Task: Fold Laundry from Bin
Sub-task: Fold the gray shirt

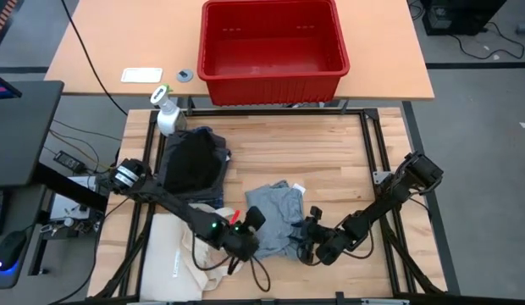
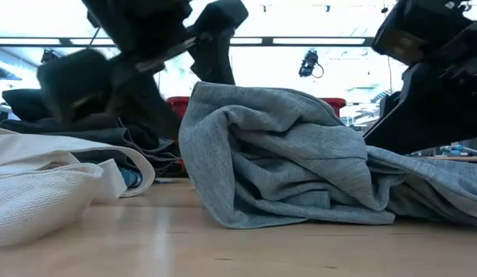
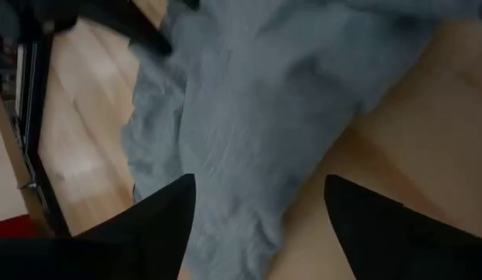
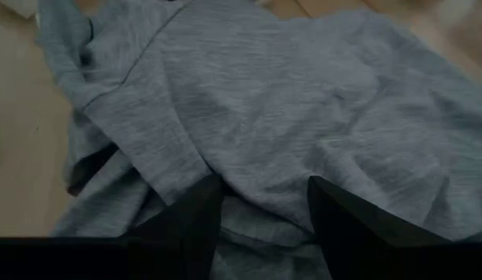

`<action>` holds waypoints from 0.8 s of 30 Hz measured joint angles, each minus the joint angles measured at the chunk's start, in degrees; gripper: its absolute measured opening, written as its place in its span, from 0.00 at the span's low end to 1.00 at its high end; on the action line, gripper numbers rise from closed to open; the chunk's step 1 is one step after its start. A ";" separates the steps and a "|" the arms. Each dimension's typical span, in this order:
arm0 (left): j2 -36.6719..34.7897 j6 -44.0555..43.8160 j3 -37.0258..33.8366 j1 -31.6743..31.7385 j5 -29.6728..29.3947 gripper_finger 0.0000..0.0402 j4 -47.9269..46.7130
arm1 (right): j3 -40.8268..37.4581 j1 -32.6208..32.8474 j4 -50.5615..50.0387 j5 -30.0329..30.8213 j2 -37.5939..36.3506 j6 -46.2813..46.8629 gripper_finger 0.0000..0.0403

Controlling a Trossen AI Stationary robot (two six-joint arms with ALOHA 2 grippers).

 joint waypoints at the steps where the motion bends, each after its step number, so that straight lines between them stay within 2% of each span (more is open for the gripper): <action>1: 0.43 -0.09 0.05 -0.30 -0.58 0.72 0.02 | 0.00 -0.26 0.20 -0.70 0.00 -0.01 0.50; 6: 4.96 -0.09 -0.01 -0.72 -6.15 0.73 -0.45 | 0.00 -0.81 1.71 -2.42 -0.04 -0.02 0.50; 11: 7.61 2.13 -0.10 -0.64 -12.38 0.73 7.51 | 0.00 -0.78 2.30 -2.46 -0.04 -0.02 0.50; 17: 8.60 3.02 0.01 1.12 -10.93 0.69 14.52 | -0.04 -0.78 2.97 -2.76 -0.04 0.30 0.50; 20: 8.95 0.91 -0.08 3.49 -7.91 0.59 14.16 | -0.04 -0.78 5.54 -4.31 -0.04 -1.30 0.50; 24: 9.18 -1.48 -0.06 6.07 -1.91 0.31 14.96 | -0.04 -0.72 8.43 -5.74 -0.04 -3.44 0.50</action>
